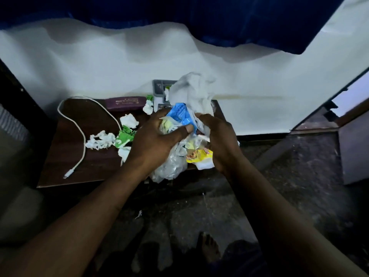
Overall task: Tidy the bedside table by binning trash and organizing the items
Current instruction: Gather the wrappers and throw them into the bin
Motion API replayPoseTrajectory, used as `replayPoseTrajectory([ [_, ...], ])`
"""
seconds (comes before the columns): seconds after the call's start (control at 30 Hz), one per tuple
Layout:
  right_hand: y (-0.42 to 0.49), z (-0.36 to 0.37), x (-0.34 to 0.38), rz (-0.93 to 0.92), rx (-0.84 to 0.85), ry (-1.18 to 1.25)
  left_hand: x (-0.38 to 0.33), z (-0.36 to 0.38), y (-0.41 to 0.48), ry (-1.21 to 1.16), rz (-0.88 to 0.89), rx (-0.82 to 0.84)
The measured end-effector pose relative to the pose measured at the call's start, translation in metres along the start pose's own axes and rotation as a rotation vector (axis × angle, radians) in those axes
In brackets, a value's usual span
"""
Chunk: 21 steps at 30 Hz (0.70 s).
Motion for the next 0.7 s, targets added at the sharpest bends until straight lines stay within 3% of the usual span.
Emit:
replayPoseTrajectory([
  [0.07,0.001,-0.015,0.001,-0.026,-0.135,0.112,-0.004,0.005,-0.006,0.025,0.005,-0.024],
  [0.17,-0.005,-0.041,0.002,-0.036,-0.197,0.223,-0.014,0.015,-0.016,-0.005,0.019,-0.05],
  [0.33,-0.021,-0.063,0.0,-0.148,-0.365,0.018,-0.034,0.043,-0.038,0.008,0.036,0.024],
  [0.47,-0.045,-0.078,0.004,-0.122,-0.274,-0.024,-0.061,0.064,-0.06,0.076,0.055,0.054],
  [0.7,-0.114,-0.13,0.018,0.012,-0.112,0.473,-0.118,0.102,-0.115,0.051,0.066,0.098],
])
Point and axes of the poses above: each hand's wrist, its own y-axis towards the middle knuckle, its own z-axis out of the palm, x = y × z, the point moved 1 cm from there along y, towards the middle knuckle, and after that the axes turned 6 degrees about -x, right-handed, at the moved point
